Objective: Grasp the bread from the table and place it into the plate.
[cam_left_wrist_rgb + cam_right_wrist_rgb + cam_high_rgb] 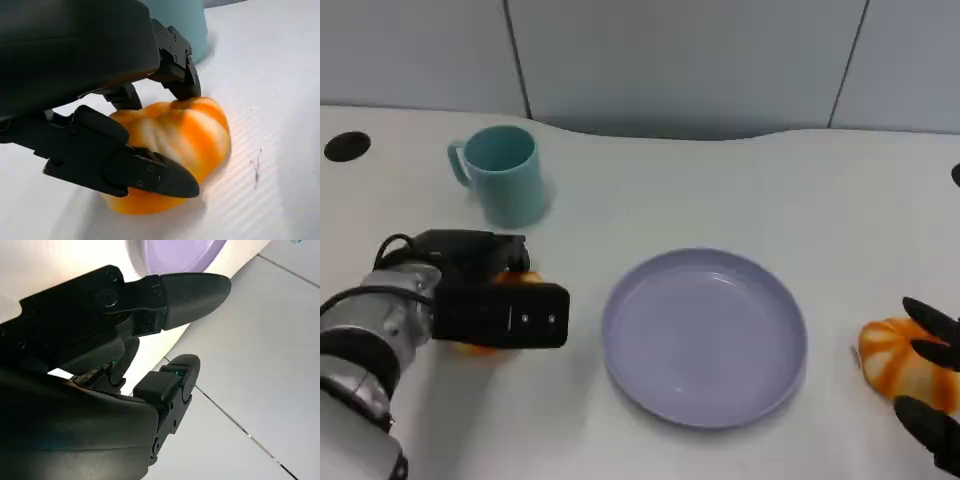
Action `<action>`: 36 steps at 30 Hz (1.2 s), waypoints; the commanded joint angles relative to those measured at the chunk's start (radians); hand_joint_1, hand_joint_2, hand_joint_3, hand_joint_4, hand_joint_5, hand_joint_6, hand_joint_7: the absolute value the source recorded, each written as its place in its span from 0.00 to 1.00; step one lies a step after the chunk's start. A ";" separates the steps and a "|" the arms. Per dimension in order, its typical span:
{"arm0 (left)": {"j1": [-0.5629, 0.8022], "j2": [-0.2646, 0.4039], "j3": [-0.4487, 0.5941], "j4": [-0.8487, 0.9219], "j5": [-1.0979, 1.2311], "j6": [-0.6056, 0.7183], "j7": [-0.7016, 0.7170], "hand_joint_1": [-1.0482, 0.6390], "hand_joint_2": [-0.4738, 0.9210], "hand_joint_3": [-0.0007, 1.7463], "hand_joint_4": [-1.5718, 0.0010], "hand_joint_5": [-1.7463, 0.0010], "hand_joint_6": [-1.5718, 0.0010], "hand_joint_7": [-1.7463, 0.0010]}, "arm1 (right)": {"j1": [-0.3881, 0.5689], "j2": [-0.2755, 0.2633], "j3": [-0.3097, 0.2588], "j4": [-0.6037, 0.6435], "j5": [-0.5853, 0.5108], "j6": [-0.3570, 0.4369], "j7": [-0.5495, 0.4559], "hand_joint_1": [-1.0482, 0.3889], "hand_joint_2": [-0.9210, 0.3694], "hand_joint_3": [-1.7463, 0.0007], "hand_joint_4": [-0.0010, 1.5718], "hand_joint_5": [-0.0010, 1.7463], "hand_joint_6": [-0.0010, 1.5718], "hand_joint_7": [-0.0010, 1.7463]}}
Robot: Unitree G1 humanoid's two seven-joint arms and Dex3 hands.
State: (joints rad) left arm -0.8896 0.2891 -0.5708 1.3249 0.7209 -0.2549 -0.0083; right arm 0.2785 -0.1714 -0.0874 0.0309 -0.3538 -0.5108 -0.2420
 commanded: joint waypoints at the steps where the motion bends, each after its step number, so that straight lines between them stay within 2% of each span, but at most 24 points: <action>1: 0.003 0.013 0.005 0.012 -0.010 -0.005 -0.033 0.48 0.97 0.05 0.73 0.05 0.81 0.17 | 0.007 -0.005 -0.013 -0.005 0.008 -0.002 -0.005 0.48 0.00 0.82 0.54 0.11 0.43 0.00; 2: 0.003 0.013 -0.001 0.010 -0.005 -0.007 -0.014 0.48 0.97 0.05 0.73 0.05 0.80 0.17 | 0.006 -0.005 -0.014 -0.003 0.010 -0.004 -0.006 0.48 0.00 0.82 0.54 0.11 0.43 0.00; 4: 0.004 0.010 -0.005 0.010 0.000 -0.005 0.020 0.45 0.98 0.04 0.65 0.14 0.71 0.32 | 0.005 -0.006 -0.015 0.001 0.012 -0.009 -0.006 0.48 0.00 0.82 0.55 0.12 0.44 0.00; 5: 0.005 0.008 -0.006 0.011 0.000 -0.003 0.033 0.45 0.99 0.04 0.60 0.25 0.64 0.51 | 0.005 -0.006 -0.016 0.002 0.013 -0.009 -0.006 0.48 0.00 0.82 0.55 0.12 0.44 0.00; 6: 0.005 0.007 -0.006 0.011 -0.002 -0.001 0.038 0.44 0.99 0.03 0.57 0.31 0.58 0.65 | 0.005 -0.006 -0.016 0.002 0.013 -0.009 -0.006 0.49 0.00 0.83 0.55 0.12 0.44 0.00; 7: 0.009 0.007 -0.004 0.011 -0.003 -0.006 0.072 0.44 1.00 0.03 0.56 0.34 0.55 0.72 | 0.005 -0.007 -0.017 0.002 0.011 -0.012 -0.007 0.49 0.00 0.83 0.56 0.12 0.44 0.00; 8: 0.013 0.006 -0.003 0.010 -0.004 -0.013 0.103 0.45 0.99 0.02 0.57 0.18 0.58 0.40 | 0.005 -0.007 -0.017 0.004 0.016 -0.015 -0.006 0.49 0.00 0.83 0.56 0.12 0.44 0.00; 9: 0.016 0.006 -0.001 0.010 -0.006 -0.019 0.127 0.47 0.99 0.02 0.57 0.09 0.62 0.21 | 0.006 -0.006 -0.017 0.004 0.019 -0.016 -0.004 0.49 0.00 0.83 0.56 0.13 0.44 0.00; 10: 0.019 0.005 0.004 0.011 -0.013 -0.025 0.138 0.48 1.00 0.03 0.56 0.04 0.64 0.08 | 0.005 -0.007 -0.018 0.007 0.021 -0.021 -0.004 0.49 0.00 0.83 0.56 0.13 0.44 0.00; 11: 0.020 0.004 0.008 0.012 -0.018 -0.029 0.140 0.47 1.00 0.05 0.56 0.02 0.65 0.04 | 0.005 -0.008 -0.019 0.010 0.022 -0.024 -0.005 0.49 0.00 0.83 0.56 0.13 0.44 0.00; 14: 0.021 0.004 0.015 0.013 -0.025 -0.039 0.149 0.47 1.00 0.08 0.55 0.00 0.64 0.00 | 0.004 -0.007 -0.020 0.010 0.017 -0.024 -0.006 0.49 0.00 0.83 0.56 0.13 0.44 0.00; 21: 0.013 0.002 0.050 0.015 -0.052 -0.032 0.111 0.51 0.98 0.07 0.57 0.00 0.67 0.00 | 0.004 0.000 -0.019 0.000 0.013 -0.011 -0.006 0.49 0.00 0.83 0.56 0.14 0.44 0.00; 23: 0.012 0.007 0.077 0.010 -0.081 -0.044 0.083 0.51 1.00 0.10 0.57 0.00 0.67 0.00 | 0.007 0.003 -0.018 -0.008 0.011 0.000 -0.004 0.48 0.00 0.83 0.55 0.14 0.44 0.00; 33: 0.006 0.064 0.184 -0.039 -0.189 -0.179 -0.021 0.52 0.93 0.13 0.54 0.00 0.62 0.00 | 0.001 0.006 -0.015 0.000 0.013 -0.006 -0.004 0.49 0.00 0.83 0.53 0.13 0.44 0.00; 36: 0.000 0.082 0.213 -0.065 -0.220 -0.235 -0.054 0.51 0.90 0.17 0.52 0.00 0.61 0.00 | -0.002 0.011 -0.014 -0.003 0.014 0.004 -0.003 0.48 0.00 0.83 0.54 0.13 0.45 0.00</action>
State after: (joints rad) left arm -0.8844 0.3372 -0.3821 1.2865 0.5319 -0.4457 -0.0355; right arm 0.2801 -0.1626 -0.0955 0.0327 -0.3540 -0.5163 -0.2419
